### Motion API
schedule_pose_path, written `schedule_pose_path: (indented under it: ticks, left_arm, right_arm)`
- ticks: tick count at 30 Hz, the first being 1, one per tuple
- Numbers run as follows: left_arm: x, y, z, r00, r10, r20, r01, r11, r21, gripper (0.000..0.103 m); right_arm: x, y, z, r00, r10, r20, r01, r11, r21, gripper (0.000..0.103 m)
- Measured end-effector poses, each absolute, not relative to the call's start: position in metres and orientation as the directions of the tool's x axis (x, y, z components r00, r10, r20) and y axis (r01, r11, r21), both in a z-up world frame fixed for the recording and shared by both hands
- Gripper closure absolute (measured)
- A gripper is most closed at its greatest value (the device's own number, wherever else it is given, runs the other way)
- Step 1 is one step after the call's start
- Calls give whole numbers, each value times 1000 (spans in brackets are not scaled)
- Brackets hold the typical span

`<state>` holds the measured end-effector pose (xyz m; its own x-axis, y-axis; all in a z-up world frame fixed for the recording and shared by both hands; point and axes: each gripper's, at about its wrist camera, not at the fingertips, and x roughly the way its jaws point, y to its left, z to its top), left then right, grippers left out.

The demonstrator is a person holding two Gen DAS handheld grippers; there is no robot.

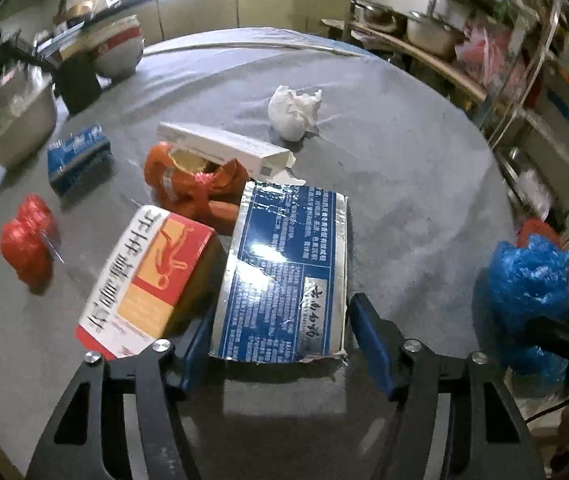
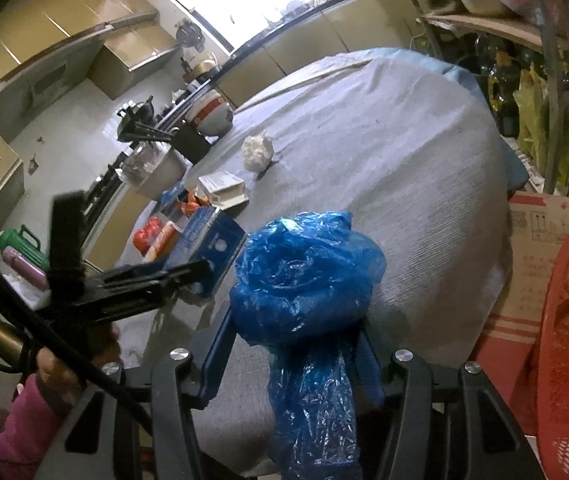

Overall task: Collect trash
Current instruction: 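Carry both items to the red basket and open both grippers to drop them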

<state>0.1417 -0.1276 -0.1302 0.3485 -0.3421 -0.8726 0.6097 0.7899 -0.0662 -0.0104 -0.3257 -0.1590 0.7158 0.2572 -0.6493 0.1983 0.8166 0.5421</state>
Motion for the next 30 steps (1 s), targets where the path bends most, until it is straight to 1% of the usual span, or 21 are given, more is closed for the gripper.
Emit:
schedule_pose_path:
  ticks: [1, 2, 7, 12, 15, 19, 22, 26, 30]
  left_arm:
    - [142, -127, -130, 342, -356, -870, 599, 796, -90, 42]
    - [142, -127, -130, 344, -358, -868, 593, 800, -95, 44]
    - [126, -135, -122, 372, -365, -854, 591, 802, -85, 44]
    - [90, -157, -101, 372, -436, -819, 647, 755, -108, 44]
    - [58, -187, -90, 307, -505, -806, 725, 673, -146, 44]
    - [20, -233, -85, 199, -558, -806, 815, 551, -180, 44]
    - [-5, -269, -89, 119, -568, -814, 856, 475, -206, 44]
    - [-36, -309, -95, 61, -561, -826, 894, 398, -204, 44]
    - [-58, -345, -105, 20, -538, -843, 916, 347, -200, 43]
  right_arm:
    - [-14, -328, -157, 722, 252, -644, 200, 816, 543, 45]
    - [-17, -330, -155, 727, 249, -639, 200, 814, 545, 45]
    - [-40, -346, -144, 761, 196, -619, 219, 820, 529, 45]
    - [-74, -378, -136, 784, 113, -610, 287, 805, 519, 45]
    - [-100, -404, -134, 785, 48, -618, 350, 788, 506, 45]
    - [-141, -439, -139, 769, -38, -639, 448, 744, 495, 45]
    - [-171, -460, -146, 744, -92, -661, 521, 699, 490, 43]
    - [-207, -488, -156, 721, -144, -677, 599, 621, 506, 43]
    - [-226, -505, -163, 708, -144, -691, 634, 561, 532, 38]
